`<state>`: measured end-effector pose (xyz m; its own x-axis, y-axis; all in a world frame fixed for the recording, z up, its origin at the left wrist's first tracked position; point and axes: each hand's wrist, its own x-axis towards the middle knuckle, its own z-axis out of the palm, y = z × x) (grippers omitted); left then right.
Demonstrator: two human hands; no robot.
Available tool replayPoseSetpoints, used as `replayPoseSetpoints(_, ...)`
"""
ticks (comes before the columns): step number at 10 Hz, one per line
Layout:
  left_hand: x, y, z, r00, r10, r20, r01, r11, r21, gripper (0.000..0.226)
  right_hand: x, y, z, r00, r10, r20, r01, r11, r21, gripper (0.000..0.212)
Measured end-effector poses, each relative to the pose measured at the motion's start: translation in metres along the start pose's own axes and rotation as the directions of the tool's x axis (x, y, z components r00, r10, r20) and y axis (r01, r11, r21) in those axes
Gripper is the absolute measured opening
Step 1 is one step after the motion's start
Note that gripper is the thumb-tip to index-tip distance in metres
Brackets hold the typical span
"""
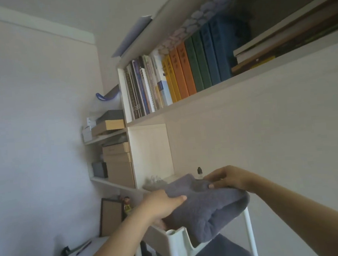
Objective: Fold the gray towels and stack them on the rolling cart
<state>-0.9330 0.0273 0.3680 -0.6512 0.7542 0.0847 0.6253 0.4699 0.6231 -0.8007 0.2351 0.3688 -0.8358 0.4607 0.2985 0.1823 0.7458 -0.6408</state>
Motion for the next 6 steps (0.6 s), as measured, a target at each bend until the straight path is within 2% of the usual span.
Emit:
replayPoseSetpoints(1,-0.001,0.001,-0.001,1.000,0.014,0.025,-0.021,0.944,0.329,0.068,0.002,-0.005,0.004,0.999,0.010,0.049,0.002,0.971,-0.239,0.022)
replayPoseSetpoints(2,-0.004,0.009,0.002,0.999,0.012,0.043,-0.030,0.897,0.442,0.068,-0.001,-0.007,0.004,1.000,0.020,0.013,-0.015,0.942,-0.334,0.021)
replayPoseSetpoints(3,-0.009,0.013,0.002,0.999,0.028,0.040,-0.044,0.884,0.466,0.066,-0.013,-0.012,0.003,0.998,0.030,-0.060,-0.052,0.912,-0.406,0.024)
replayPoseSetpoints(4,-0.007,0.013,-0.001,0.996,0.080,-0.035,-0.051,0.859,0.509,0.065,-0.024,-0.016,-0.002,0.986,0.004,-0.169,-0.084,0.879,-0.470,0.028)
replayPoseSetpoints(5,-0.014,0.019,0.000,0.985,0.155,-0.079,-0.087,0.834,0.545,0.064,-0.044,-0.019,-0.008,0.980,0.001,-0.199,-0.104,0.853,-0.512,0.030)
replayPoseSetpoints(6,-0.020,0.038,0.002,0.971,0.219,-0.092,-0.148,0.861,0.486,0.059,-0.067,-0.020,-0.017,0.964,-0.008,-0.266,-0.102,0.913,-0.395,0.029)
